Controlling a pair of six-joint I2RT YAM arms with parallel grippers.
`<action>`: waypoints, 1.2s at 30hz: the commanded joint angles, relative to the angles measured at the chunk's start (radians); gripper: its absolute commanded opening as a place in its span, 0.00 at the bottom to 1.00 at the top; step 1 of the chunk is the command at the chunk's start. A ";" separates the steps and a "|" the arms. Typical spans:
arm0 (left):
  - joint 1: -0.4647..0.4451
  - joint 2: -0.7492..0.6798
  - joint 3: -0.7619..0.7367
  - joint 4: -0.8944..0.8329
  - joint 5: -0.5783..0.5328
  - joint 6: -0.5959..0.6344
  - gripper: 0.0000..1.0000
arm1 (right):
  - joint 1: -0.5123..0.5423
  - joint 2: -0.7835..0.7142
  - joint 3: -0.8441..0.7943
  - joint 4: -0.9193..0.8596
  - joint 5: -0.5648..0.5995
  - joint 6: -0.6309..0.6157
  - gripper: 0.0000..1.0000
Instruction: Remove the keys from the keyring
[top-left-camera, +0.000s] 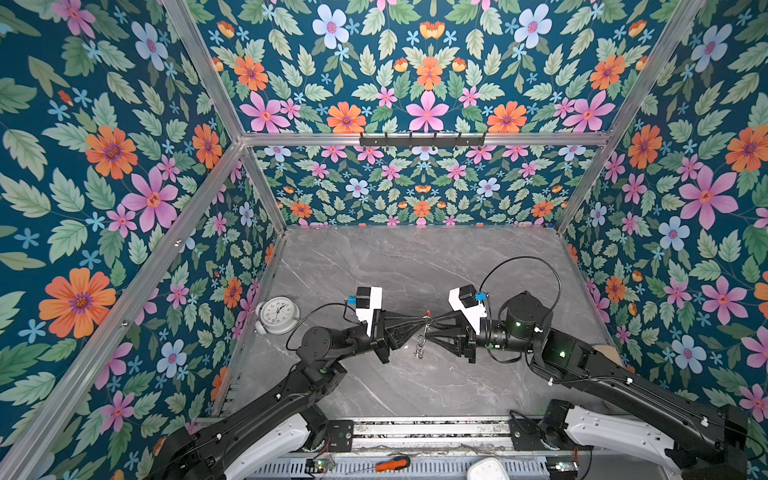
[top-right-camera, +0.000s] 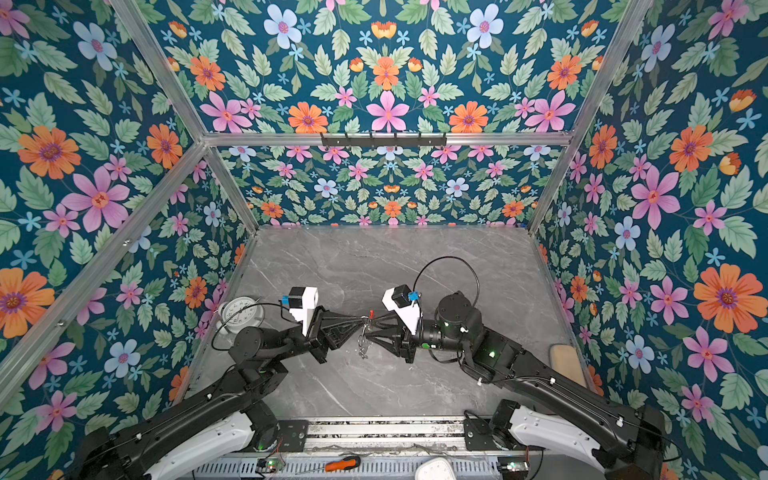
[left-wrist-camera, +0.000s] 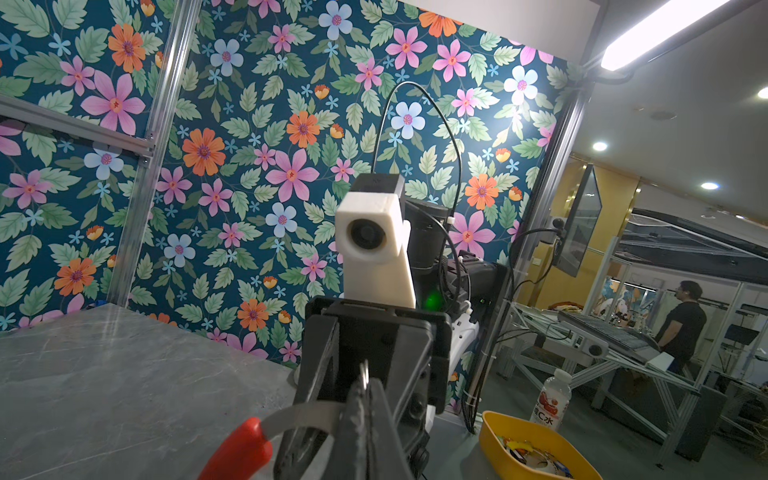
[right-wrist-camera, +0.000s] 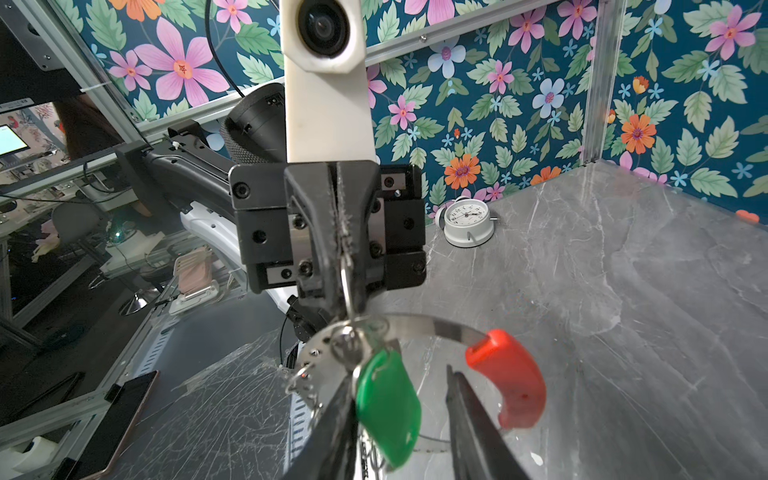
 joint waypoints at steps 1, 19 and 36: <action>0.000 0.003 -0.001 0.059 0.010 -0.013 0.00 | 0.000 0.005 0.010 0.051 0.003 -0.007 0.34; 0.001 -0.018 -0.005 0.034 -0.004 -0.001 0.00 | 0.010 0.019 0.041 -0.030 -0.011 -0.021 0.06; 0.001 -0.048 0.014 -0.060 0.059 0.047 0.00 | 0.006 0.010 0.200 -0.403 -0.016 -0.133 0.00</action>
